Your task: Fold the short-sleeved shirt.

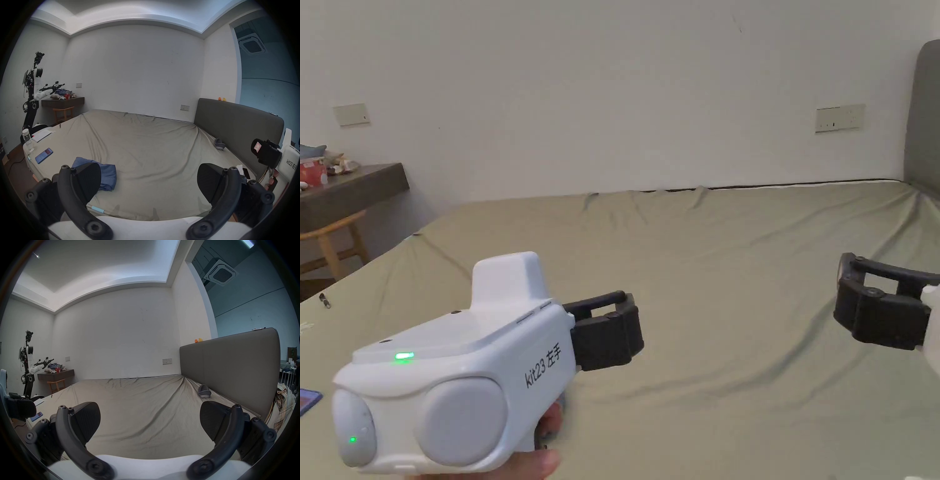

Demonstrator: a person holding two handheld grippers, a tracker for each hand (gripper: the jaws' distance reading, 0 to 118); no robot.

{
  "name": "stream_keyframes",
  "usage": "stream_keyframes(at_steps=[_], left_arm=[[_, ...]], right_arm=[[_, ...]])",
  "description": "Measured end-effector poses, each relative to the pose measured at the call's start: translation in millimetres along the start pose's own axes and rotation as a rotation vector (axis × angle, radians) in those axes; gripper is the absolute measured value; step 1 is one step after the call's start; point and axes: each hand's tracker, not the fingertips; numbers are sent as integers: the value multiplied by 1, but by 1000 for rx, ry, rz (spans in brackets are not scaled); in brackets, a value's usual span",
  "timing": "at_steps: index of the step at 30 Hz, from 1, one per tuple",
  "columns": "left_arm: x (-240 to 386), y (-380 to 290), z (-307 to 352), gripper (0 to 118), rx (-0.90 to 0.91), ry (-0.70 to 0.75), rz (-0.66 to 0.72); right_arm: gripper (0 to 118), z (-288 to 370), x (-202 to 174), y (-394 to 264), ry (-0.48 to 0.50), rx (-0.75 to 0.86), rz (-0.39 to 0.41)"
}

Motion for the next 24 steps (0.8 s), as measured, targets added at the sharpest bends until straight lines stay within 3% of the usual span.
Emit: stream_keyframes(at_steps=[24], left_arm=[[10,-3,-20,116,-46,-7,-39]], right_arm=[[118,-13,6,1,40,-29,24]])
